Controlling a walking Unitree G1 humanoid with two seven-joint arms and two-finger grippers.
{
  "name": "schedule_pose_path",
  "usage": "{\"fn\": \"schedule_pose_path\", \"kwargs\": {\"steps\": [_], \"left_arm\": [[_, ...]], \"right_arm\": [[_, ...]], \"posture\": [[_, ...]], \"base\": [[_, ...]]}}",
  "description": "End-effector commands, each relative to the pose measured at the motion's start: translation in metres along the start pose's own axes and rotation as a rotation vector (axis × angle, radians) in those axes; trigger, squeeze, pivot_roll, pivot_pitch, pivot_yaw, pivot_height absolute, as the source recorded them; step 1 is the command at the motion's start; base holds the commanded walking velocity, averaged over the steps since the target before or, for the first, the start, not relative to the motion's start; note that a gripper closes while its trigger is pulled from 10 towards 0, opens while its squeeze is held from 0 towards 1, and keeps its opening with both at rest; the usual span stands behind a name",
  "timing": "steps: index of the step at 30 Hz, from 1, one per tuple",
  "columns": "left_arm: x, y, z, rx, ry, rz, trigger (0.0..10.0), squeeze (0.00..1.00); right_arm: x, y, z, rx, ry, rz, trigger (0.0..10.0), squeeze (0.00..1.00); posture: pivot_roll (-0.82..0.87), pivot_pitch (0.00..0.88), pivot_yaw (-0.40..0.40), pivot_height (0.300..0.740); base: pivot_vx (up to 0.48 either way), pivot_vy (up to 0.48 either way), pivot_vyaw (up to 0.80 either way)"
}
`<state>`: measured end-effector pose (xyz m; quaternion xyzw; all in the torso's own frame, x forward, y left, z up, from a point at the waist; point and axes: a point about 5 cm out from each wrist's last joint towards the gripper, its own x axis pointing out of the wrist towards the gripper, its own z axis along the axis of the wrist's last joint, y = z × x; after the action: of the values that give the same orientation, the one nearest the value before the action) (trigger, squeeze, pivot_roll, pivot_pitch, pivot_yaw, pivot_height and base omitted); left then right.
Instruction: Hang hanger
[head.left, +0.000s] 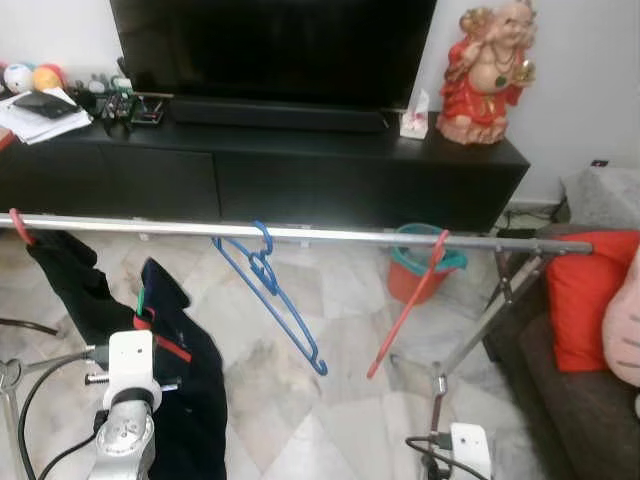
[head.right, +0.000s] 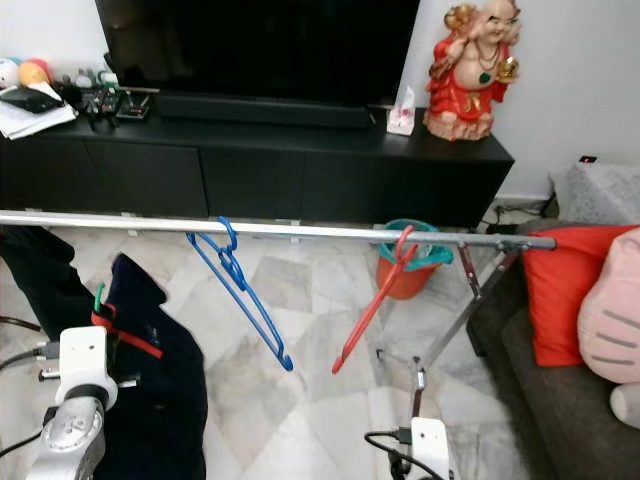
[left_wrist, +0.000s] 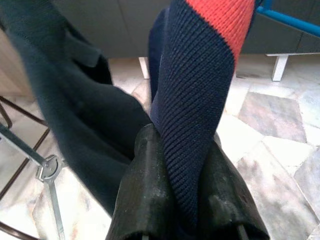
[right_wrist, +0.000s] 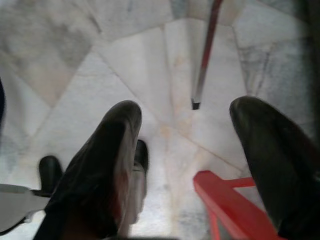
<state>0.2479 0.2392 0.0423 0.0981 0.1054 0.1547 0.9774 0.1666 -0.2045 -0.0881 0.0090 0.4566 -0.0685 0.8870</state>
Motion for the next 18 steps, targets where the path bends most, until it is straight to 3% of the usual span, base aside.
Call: {"fn": "schedule_pose_path", "kwargs": {"steps": [1,8,14,18], "left_arm": [[-0.003,0.001,0.007,-0.011,-0.056,0.005,10.0,0.0],[0.004,-0.005,0.03,-0.018,-0.173,-0.039,10.0,0.0],[0.016,-0.019,0.043,0.034,-0.198,-0.136,10.0,0.0],[0.024,-0.021,0.048,0.044,-0.195,-0.142,10.0,0.0]], "right_arm": [[-0.001,-0.005,-0.006,0.009,0.02,-0.014,10.0,0.0],[-0.001,-0.005,-0.005,0.003,0.02,-0.011,10.0,0.0],[-0.001,-0.004,-0.004,0.001,0.018,-0.008,10.0,0.0],[-0.001,-0.003,-0.004,0.002,0.019,-0.007,10.0,0.0]], "posture": [[-0.05,0.0,-0.065,0.74],[-0.05,0.0,-0.067,0.74],[-0.05,0.0,-0.068,0.74],[-0.05,0.0,-0.068,0.74]], "base": [[0.0,0.0,0.0],[0.0,0.0,0.0],[0.0,0.0,0.0],[0.0,0.0,0.0]]}}
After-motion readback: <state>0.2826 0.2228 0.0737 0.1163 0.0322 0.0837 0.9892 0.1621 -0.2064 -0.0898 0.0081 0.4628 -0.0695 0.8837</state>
